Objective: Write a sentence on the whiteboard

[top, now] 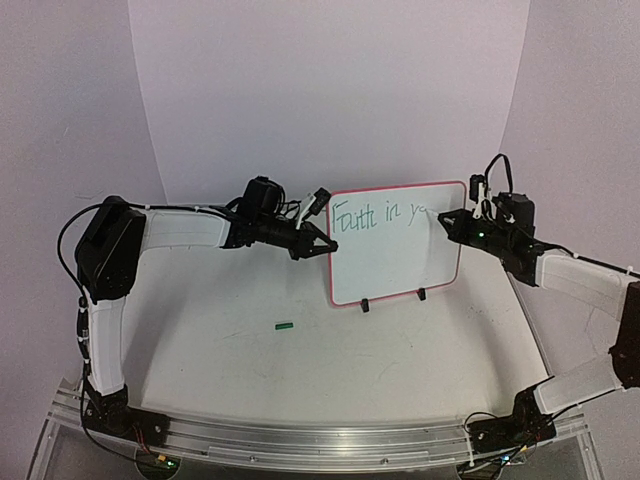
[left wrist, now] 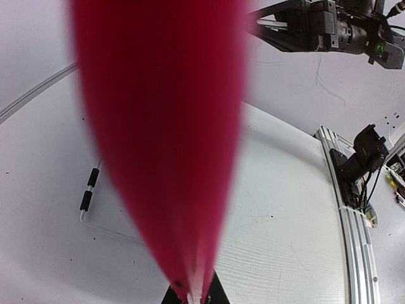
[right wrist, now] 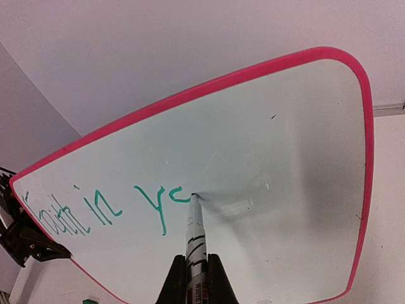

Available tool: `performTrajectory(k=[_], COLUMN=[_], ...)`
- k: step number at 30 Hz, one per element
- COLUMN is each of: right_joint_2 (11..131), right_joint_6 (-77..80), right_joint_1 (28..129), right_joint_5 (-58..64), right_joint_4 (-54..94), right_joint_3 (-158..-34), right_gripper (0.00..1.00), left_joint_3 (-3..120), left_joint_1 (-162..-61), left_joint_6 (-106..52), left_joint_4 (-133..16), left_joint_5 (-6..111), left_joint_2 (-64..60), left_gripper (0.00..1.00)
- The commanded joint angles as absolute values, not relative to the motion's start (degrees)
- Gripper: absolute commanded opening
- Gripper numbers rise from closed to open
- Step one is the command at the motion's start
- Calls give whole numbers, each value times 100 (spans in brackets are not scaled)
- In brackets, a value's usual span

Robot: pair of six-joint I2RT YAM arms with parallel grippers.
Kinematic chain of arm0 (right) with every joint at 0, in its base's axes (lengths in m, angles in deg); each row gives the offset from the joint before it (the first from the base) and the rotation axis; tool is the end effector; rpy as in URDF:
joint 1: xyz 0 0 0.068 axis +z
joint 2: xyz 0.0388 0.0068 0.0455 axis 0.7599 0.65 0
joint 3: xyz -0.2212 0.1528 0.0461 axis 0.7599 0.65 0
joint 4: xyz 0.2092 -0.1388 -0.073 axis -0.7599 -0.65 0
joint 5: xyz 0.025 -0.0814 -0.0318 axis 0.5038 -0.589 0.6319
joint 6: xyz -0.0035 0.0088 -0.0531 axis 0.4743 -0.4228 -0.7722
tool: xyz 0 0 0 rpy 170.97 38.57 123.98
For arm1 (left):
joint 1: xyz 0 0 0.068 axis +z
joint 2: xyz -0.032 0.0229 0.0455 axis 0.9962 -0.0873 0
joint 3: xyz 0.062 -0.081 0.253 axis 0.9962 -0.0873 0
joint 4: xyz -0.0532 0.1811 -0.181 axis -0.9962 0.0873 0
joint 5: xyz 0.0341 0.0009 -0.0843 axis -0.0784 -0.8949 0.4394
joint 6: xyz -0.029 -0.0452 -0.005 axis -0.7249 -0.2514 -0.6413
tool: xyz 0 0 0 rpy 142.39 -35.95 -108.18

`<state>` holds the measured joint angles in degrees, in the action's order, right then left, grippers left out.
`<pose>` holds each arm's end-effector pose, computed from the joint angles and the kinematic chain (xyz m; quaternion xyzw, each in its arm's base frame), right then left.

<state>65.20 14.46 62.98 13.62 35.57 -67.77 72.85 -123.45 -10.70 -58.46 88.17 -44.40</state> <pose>0.2915 0.0817 0.2830 -0.0595 0.7749 0.2963 0.5552 0.3536 -0.3123 0.2229 0.4672 0.6766 -0.4450 0.3548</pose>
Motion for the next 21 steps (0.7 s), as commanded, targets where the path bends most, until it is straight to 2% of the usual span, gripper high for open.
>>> performTrajectory(k=[1,12,21], right_joint_2=[6500,6608,5986], right_joint_6=[1366,1358,1328], right_joint_1=[6282,6282,6271], right_joint_5=[1468,1724,1283], right_joint_4=[3657,3726,3573], right_joint_3=[-7052,-7080,-6848], right_gripper=[0,0,0], left_joint_3=[7191,7195,7187], left_joint_1=[-12577,-12577,-12580], left_joint_6=[-946,-953,-947], left_joint_4=[-4548,-4551,-4555], left_joint_5=[8839,8848,8836], left_joint_2=[-4742,-4755,-4749], left_gripper=[0,0,0])
